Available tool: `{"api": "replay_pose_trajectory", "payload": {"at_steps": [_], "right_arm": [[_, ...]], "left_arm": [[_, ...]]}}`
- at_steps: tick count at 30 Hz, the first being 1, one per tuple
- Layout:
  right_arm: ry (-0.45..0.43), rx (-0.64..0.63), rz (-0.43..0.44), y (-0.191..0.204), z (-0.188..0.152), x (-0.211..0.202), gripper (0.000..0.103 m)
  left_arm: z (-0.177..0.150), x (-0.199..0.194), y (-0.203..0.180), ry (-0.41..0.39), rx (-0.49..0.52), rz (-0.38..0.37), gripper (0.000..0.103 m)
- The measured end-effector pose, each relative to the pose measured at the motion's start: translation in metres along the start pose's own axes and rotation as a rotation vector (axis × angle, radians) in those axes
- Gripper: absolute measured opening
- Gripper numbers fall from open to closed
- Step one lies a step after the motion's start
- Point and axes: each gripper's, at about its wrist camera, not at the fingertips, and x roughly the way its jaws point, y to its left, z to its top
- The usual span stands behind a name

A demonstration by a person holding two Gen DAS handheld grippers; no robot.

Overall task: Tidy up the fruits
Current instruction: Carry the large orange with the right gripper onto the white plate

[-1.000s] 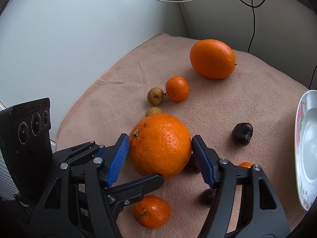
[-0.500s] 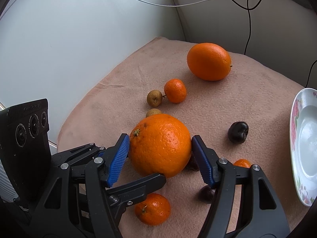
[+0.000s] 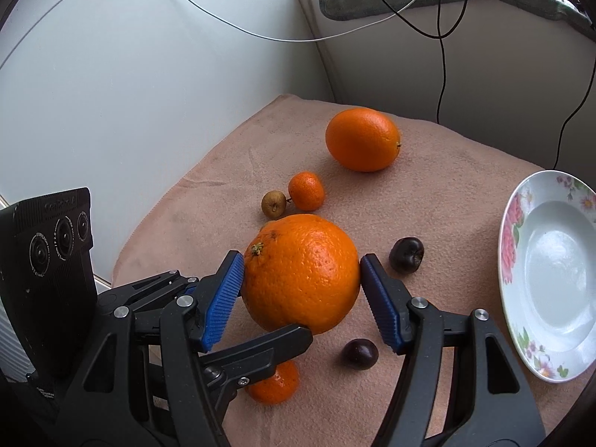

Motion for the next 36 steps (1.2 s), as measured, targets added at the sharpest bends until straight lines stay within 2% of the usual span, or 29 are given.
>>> {"api": "replay_pose_trajectory", "payload": {"at_steps": [23,36], "right_arm": [[-0.098,0.145,-0.099,-0.080,-0.011,-0.074,0.068],[-0.107,0.230,-0.125,-0.122,-0.028,-0.086,0.068]], "left_arm": [[0.023,0.050,-0.088,0.053,0.149,-0.098,0.064],[0.020,0.078,-0.120,0.107,0.208,-0.122,0.064]]}}
